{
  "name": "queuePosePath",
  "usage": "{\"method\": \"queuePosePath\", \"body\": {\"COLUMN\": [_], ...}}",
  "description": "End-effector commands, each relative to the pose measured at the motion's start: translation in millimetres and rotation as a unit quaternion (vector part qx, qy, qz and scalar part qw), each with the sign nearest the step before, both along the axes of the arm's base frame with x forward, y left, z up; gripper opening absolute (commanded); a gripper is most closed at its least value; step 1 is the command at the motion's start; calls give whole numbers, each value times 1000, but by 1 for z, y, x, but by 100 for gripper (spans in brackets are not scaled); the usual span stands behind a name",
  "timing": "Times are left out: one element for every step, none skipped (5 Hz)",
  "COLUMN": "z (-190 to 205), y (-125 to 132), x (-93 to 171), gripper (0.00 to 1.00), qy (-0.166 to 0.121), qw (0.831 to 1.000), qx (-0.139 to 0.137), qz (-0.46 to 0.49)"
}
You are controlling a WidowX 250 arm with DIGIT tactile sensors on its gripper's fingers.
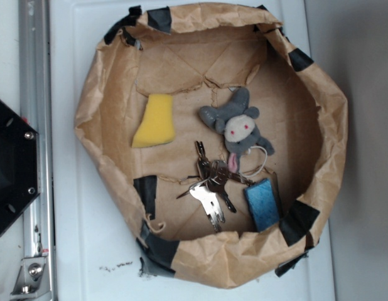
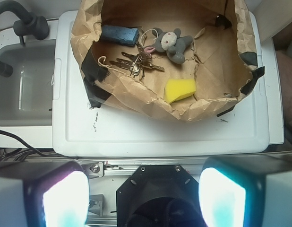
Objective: Grab the silver keys.
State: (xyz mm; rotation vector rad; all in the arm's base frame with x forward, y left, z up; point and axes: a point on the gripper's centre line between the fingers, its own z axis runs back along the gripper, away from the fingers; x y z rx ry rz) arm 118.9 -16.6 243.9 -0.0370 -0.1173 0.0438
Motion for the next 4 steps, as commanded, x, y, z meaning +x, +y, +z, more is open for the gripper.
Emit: {"method": "queuePosePath", "body": {"z": [0,-3,-16,-30], "y": [0,2,15,31], "x": [0,33,68,87], "gripper": [100,100,100,100], "qy": [0,-4,-16,-28], "qw": [1000,998,991,986], "qx": [0,-12,-5,-11], "qz": [0,58,130,164]}}
